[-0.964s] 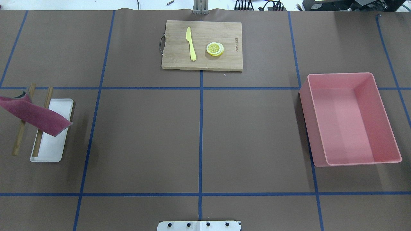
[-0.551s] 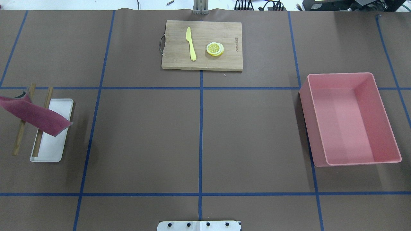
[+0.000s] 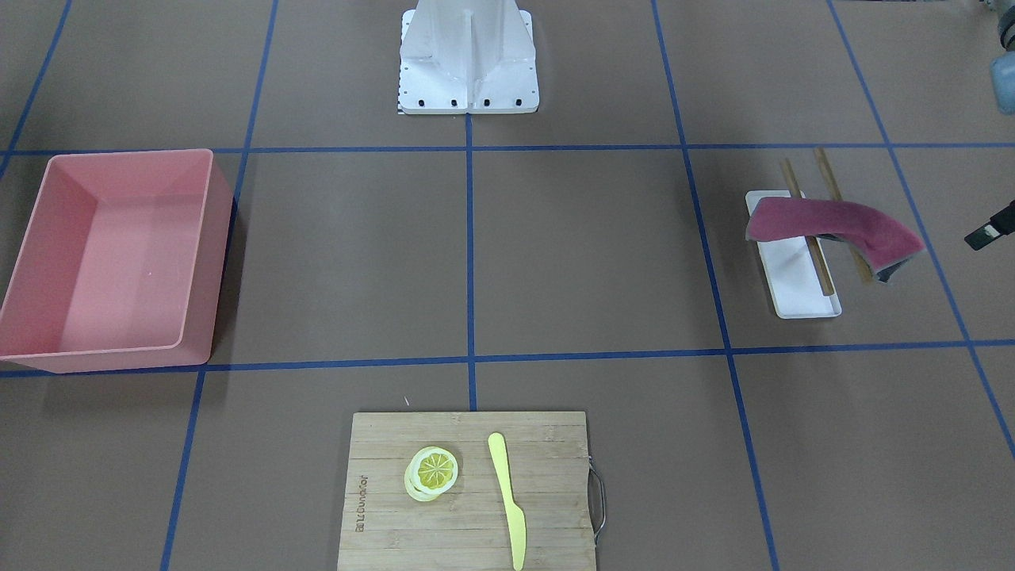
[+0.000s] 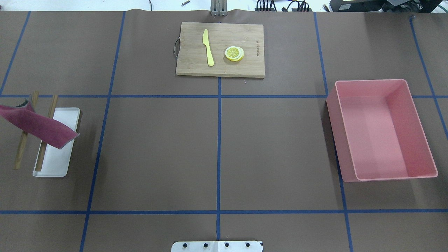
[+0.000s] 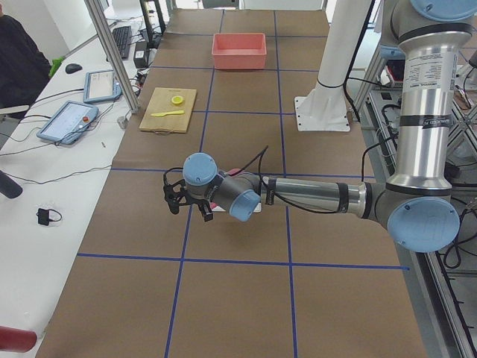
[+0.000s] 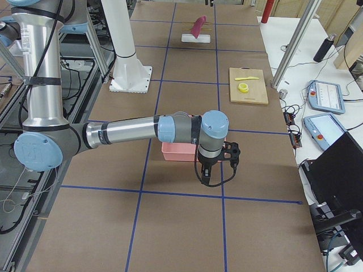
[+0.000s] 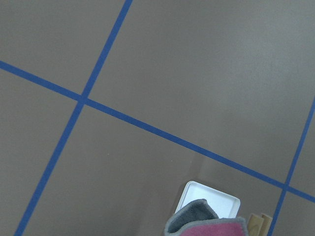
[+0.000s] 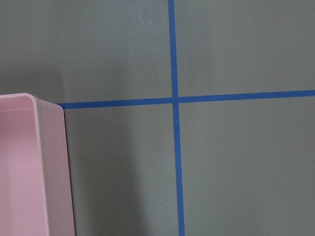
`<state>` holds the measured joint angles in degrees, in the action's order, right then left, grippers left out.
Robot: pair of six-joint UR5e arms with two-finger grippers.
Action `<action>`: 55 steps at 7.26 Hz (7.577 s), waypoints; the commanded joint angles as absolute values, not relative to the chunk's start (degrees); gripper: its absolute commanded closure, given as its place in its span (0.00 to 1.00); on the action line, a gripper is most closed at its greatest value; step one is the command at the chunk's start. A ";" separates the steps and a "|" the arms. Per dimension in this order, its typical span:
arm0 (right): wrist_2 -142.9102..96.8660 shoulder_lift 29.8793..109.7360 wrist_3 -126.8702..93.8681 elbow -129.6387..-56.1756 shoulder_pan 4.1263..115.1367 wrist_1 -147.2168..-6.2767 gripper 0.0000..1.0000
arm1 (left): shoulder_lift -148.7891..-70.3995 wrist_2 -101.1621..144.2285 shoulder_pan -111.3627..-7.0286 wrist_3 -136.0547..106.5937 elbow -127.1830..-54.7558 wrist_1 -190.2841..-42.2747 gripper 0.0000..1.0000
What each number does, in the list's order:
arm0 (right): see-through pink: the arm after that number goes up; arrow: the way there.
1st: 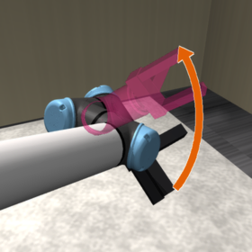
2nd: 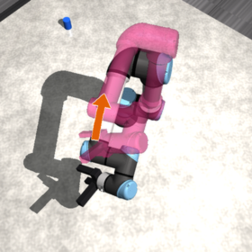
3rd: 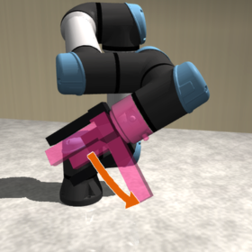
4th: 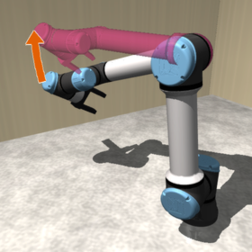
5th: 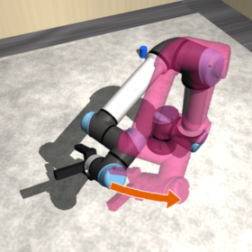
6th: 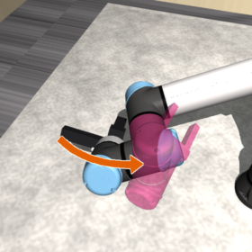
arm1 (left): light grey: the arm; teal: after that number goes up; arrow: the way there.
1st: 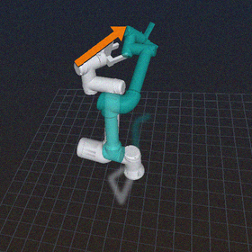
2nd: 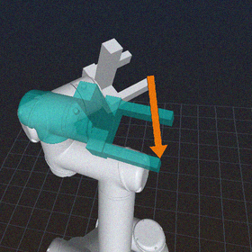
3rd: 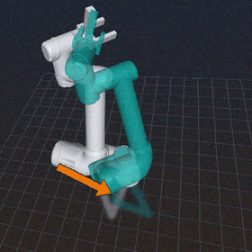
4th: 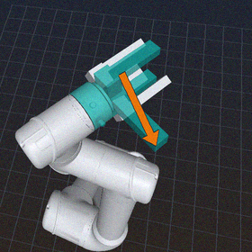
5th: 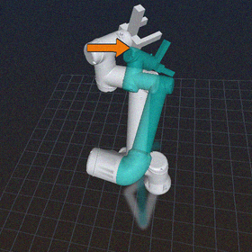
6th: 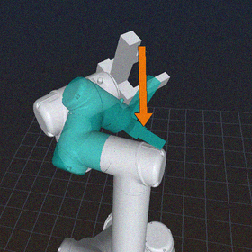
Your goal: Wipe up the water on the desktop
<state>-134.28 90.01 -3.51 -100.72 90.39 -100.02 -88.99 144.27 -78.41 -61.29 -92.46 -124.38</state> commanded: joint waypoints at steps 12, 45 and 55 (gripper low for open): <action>-135.17 90.26 -3.52 -100.81 90.35 -100.02 0.00 | -86.04 141.77 -70.14 -72.77 -91.85 -136.50 0.20; -109.25 60.38 -32.34 -118.57 37.44 -82.00 0.00 | -145.98 124.01 -48.80 -139.38 -91.49 -99.93 1.00; -107.84 60.47 -33.05 -117.07 37.53 -79.10 0.14 | -145.81 120.06 -38.33 -150.03 -101.43 -91.93 1.00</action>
<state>-107.85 60.47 -32.98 -117.02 37.49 -79.13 -145.82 120.06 -39.37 -150.02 -101.09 -92.26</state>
